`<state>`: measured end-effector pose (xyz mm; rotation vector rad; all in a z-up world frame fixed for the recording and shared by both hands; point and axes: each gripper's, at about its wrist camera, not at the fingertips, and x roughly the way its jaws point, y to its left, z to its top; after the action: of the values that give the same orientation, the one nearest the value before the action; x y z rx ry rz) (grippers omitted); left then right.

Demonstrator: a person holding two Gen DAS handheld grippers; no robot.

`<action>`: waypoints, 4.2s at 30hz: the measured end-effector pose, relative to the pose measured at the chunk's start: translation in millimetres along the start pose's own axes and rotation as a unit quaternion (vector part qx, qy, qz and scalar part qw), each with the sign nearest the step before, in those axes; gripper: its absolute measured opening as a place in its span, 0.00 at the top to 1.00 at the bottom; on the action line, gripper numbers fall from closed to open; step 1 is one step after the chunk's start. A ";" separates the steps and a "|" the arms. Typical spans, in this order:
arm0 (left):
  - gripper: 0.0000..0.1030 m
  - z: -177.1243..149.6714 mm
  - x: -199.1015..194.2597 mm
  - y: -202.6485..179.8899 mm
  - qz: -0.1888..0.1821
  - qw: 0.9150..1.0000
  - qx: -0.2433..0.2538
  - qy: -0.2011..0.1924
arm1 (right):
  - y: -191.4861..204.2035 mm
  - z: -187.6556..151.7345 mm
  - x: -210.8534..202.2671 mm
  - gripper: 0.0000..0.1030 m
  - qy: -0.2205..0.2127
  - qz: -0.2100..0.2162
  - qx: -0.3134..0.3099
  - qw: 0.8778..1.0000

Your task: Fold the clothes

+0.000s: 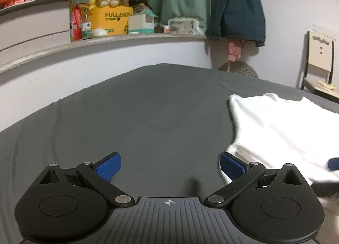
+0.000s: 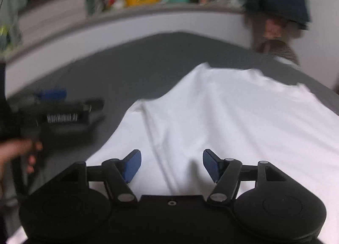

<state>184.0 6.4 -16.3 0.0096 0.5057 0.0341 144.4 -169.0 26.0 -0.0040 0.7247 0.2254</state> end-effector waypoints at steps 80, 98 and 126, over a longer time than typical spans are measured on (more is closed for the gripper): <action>0.00 -65.7 -56.4 -126.1 -0.166 0.978 0.105 0.067 | -558.2 -207.0 -249.6 0.60 -0.043 -0.328 0.516 0.790; 0.00 -42.1 -62.0 -100.5 -0.206 0.976 -0.027 0.071 | -355.4 -15.3 -262.4 0.95 -0.246 0.018 0.351 0.903; 0.00 -20.1 -63.5 9.8 -0.314 0.926 -0.203 0.057 | 16.0 -90.1 -76.4 0.74 0.024 0.165 0.211 0.963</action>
<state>118.4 14.0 -3.0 -0.5648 0.5917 -0.4933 26.5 -176.2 9.9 0.5221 0.8097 0.3854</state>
